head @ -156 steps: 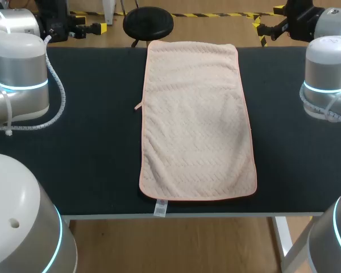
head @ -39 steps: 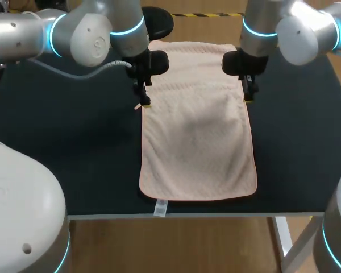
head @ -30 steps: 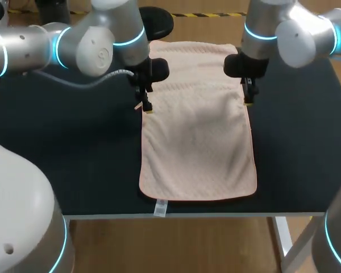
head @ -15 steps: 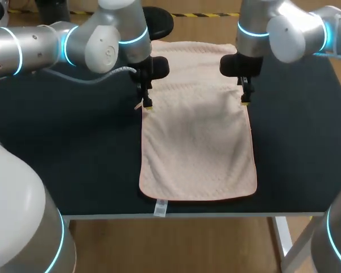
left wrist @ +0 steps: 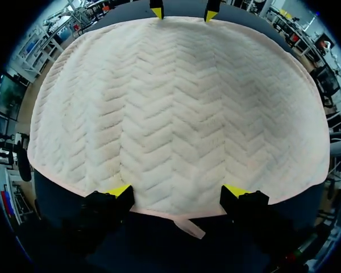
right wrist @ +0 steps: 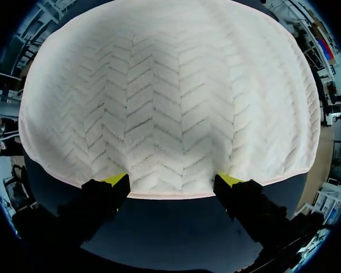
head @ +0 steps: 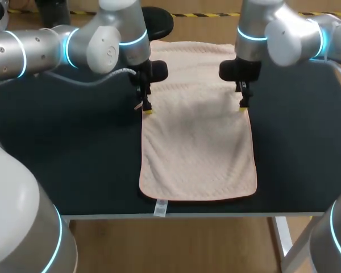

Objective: Fold the towel

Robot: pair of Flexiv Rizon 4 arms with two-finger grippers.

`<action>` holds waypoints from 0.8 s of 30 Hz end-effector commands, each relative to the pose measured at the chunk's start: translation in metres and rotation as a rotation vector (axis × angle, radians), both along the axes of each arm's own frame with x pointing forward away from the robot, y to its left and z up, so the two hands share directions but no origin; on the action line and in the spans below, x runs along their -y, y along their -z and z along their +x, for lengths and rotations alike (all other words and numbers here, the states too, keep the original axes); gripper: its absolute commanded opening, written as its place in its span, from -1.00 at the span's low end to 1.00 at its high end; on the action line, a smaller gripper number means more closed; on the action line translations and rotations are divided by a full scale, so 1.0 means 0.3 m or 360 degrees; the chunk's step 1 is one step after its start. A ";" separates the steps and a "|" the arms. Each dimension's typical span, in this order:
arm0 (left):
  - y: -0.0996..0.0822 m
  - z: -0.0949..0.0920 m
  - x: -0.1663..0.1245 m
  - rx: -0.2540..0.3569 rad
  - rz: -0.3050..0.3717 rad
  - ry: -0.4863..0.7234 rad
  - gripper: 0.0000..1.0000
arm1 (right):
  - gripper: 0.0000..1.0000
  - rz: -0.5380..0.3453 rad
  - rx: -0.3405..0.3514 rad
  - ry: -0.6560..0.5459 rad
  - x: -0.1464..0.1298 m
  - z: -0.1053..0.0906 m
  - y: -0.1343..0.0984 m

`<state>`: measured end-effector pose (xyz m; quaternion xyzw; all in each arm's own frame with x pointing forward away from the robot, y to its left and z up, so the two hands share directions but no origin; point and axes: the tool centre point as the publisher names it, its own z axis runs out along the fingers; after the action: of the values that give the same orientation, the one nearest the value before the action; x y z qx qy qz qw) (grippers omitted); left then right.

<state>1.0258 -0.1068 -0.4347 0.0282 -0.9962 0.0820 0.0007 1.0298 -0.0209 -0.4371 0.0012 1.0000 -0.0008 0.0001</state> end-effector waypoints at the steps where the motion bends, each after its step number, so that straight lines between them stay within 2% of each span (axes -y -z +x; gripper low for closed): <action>1: 0.021 0.012 0.009 -0.0023 -0.0004 0.0013 1.00 | 1.00 -0.0005 -0.0022 -0.0004 -0.007 0.017 0.033; 6: 0.028 0.006 0.011 -0.0031 -0.0004 0.0026 1.00 | 1.00 -0.0001 -0.0031 -0.0002 -0.002 0.009 0.049; 7: 0.028 0.005 0.011 -0.0031 -0.0003 0.0029 0.73 | 1.00 0.0000 -0.0031 -0.0001 0.001 0.006 0.052; 8: 0.029 0.003 0.011 -0.0031 -0.0002 0.0032 0.02 | 0.88 0.0002 -0.0032 0.0000 0.004 0.003 0.055; 9: 0.029 0.003 0.011 -0.0031 0.0000 0.0034 -0.11 | -0.02 0.0005 -0.0032 0.0001 0.006 0.001 0.058; 10: 0.029 0.002 0.011 -0.0032 0.0000 0.0035 -0.29 | -0.29 0.0007 -0.0033 0.0003 0.009 -0.002 0.062; 11: 0.029 0.001 0.011 -0.0031 -0.0001 0.0036 -0.67 | -0.63 0.0008 -0.0035 0.0004 0.010 -0.004 0.065; 12: 0.029 0.000 0.011 -0.0029 -0.0001 0.0038 -0.96 | -1.00 0.0010 -0.0037 0.0004 0.011 -0.005 0.066; 18: 0.019 -0.006 0.011 -0.0016 -0.0003 0.0049 -1.00 | -1.00 0.0013 -0.0036 0.0008 0.022 -0.017 0.060; 24: -0.060 -0.022 -0.003 0.0020 -0.0028 0.0033 -1.00 | -1.00 -0.0006 -0.0002 0.0006 0.036 -0.029 -0.010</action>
<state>1.0274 -0.1128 -0.4303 0.0161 -0.9959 0.0890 0.0003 1.0268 -0.0271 -0.4431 0.0028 1.0000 -0.0014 -0.0057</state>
